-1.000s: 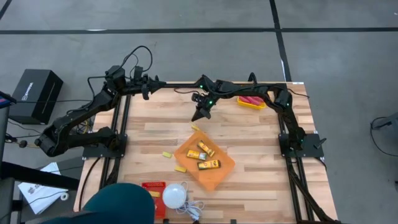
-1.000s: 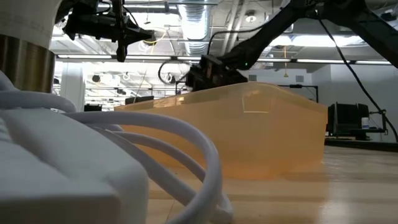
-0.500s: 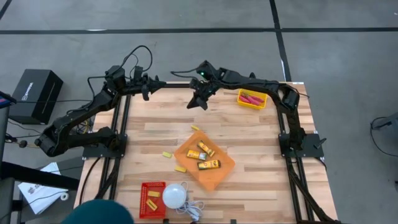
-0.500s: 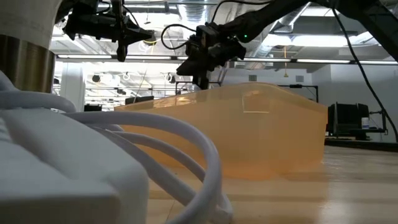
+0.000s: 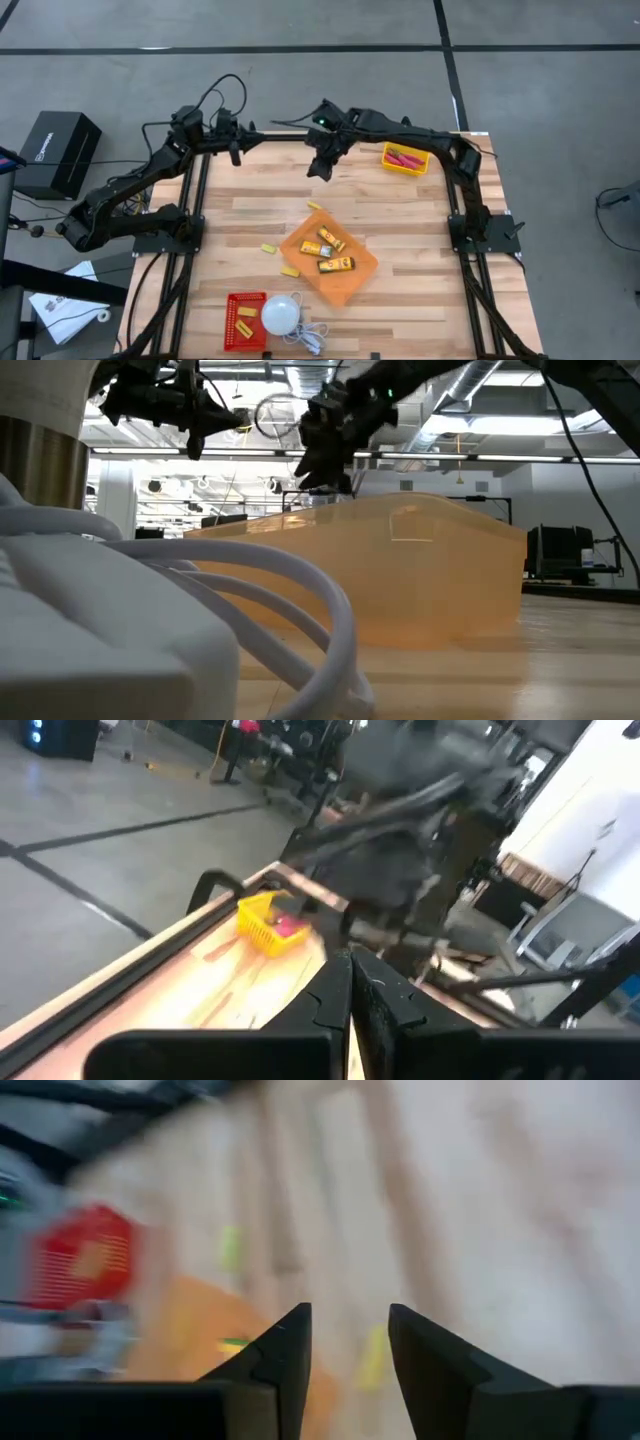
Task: Pick & Place School Supplies
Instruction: Put the yellow eraser into the red bin
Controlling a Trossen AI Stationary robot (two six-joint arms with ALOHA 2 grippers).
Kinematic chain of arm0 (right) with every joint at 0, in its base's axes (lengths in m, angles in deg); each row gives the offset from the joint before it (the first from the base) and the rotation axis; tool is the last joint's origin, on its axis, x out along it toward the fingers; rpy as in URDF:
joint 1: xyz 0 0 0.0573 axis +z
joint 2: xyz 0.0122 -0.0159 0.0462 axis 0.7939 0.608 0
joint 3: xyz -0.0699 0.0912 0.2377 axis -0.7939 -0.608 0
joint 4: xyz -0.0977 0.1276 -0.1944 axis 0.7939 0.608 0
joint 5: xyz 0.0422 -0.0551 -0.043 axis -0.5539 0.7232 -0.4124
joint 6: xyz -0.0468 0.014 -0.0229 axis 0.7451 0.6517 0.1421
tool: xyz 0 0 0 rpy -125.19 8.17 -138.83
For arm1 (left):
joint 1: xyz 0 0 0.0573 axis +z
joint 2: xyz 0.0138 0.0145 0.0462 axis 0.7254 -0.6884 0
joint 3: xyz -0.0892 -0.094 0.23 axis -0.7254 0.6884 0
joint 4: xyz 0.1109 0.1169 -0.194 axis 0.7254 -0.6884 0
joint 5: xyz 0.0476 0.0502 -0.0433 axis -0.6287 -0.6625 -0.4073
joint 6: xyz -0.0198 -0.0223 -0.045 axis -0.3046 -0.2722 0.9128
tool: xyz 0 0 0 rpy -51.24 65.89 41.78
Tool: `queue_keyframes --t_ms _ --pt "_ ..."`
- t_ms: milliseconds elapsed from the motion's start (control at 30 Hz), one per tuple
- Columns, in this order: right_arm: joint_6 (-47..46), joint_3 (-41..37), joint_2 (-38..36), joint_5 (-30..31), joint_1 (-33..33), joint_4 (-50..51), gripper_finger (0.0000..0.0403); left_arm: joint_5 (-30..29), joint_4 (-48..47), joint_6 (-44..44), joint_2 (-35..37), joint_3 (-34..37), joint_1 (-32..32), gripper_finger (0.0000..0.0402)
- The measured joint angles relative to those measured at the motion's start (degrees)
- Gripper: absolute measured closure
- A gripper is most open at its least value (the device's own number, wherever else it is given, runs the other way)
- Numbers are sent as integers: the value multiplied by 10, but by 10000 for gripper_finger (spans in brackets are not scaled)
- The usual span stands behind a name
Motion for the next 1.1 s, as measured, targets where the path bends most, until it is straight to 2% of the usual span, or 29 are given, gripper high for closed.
queue_keyframes --t_ms 67,133,333,600,933,1033,1100 --pt "16 34 6 68 13 42 275 0 -21 -22 0 0 0 402" --pt "6 45 8 102 19 72 276 0 -37 -42 0 0 2 402" --pt "-70 27 31 123 28 100 273 -18 -51 -81 0 0 8 402" --pt "-106 30 88 95 71 76 273 -22 -100 -117 -2 0 58 402" --pt "-116 29 102 109 55 57 273 -18 -151 -180 -3 0 93 399" --pt "-123 26 115 99 50 65 273 -19 -159 -181 -3 0 94 396" --pt "-127 30 129 89 54 34 273 -19 -159 -182 -3 0 94 395"
